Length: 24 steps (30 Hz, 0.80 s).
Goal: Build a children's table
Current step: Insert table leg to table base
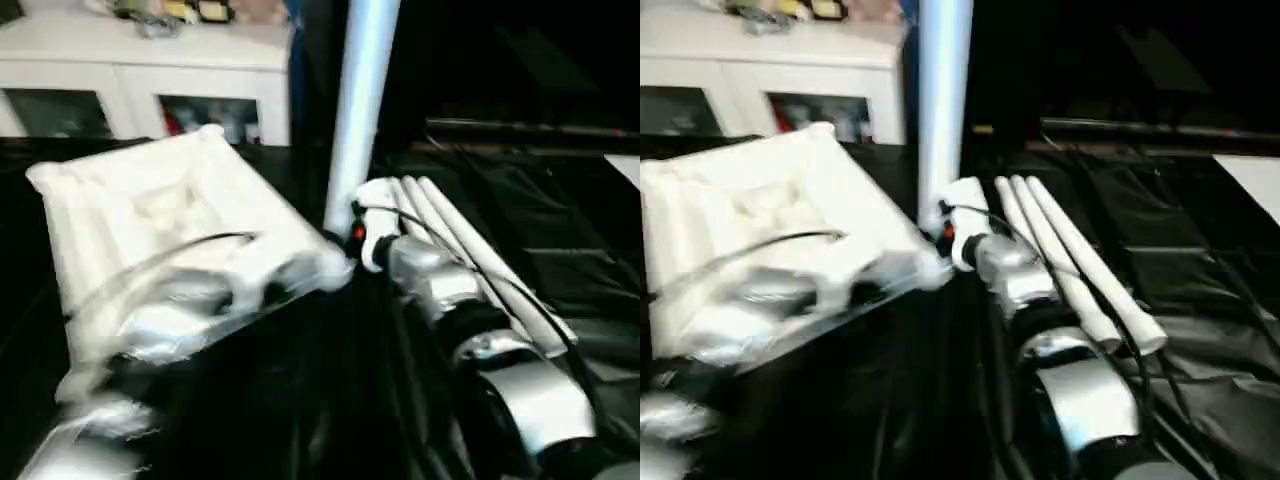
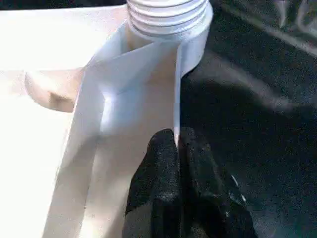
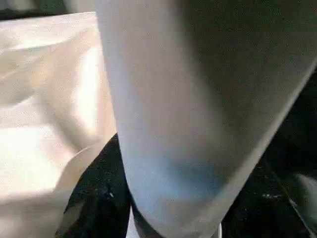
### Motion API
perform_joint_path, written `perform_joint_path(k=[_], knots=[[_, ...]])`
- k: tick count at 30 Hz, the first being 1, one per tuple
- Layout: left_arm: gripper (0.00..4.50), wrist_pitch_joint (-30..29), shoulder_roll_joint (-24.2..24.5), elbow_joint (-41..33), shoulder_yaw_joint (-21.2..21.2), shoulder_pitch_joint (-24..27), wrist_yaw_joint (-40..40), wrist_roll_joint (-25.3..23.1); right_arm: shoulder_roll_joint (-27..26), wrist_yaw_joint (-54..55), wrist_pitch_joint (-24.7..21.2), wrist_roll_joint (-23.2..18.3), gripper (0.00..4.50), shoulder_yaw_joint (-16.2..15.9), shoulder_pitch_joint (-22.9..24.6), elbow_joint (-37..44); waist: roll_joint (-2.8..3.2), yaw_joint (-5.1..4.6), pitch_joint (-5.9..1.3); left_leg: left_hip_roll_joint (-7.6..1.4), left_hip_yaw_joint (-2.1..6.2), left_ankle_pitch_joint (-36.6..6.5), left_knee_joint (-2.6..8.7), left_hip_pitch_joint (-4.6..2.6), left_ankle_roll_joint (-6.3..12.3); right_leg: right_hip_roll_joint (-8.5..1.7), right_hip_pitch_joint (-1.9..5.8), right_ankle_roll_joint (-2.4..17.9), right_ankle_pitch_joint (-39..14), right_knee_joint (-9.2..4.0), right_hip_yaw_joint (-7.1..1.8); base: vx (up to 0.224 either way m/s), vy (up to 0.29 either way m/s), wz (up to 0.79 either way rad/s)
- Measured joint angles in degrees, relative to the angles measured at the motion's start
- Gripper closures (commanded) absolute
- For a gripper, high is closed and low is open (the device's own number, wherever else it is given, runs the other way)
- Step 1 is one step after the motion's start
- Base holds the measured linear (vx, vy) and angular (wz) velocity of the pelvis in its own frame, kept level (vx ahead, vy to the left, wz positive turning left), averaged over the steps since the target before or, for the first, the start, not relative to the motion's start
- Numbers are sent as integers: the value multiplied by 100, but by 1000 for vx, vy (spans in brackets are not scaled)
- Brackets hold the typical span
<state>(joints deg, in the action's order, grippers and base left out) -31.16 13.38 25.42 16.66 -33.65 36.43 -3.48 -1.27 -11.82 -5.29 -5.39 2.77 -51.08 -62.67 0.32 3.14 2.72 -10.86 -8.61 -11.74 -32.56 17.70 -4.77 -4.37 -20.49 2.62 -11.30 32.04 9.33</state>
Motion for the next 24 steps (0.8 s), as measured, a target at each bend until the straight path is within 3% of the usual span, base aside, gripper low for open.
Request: perform_joint_path(k=[2,11,23,24], knots=[[450,-37,-145,37,-2,-14,-153,-17,-106,251,0,1,262,28,-22,-29,56,-34,29,-18,37,-3,8,2,5,-5,68,-2,0,-103,84,0,0,0],[450,-122,-248,101,-11,-71,-240,-65,-264,644,0,135,262,89,-89,-102,64,-111,35,-8,39,-11,10,22,18,-23,75,-26,-15,-130,103,0,0,0],[450,-121,-203,101,-25,-79,-233,-58,-278,574,35,257,262,112,-145,-161,103,-126,61,-3,42,-12,64,24,20,-23,61,-62,-37,-129,99,0,0,0],[450,-121,-201,102,-30,-84,-230,-58,-278,553,44,270,227,112,-151,-161,104,-126,66,-2,42,-13,67,23,20,-23,59,-62,-37,-129,103,0,0,0]])
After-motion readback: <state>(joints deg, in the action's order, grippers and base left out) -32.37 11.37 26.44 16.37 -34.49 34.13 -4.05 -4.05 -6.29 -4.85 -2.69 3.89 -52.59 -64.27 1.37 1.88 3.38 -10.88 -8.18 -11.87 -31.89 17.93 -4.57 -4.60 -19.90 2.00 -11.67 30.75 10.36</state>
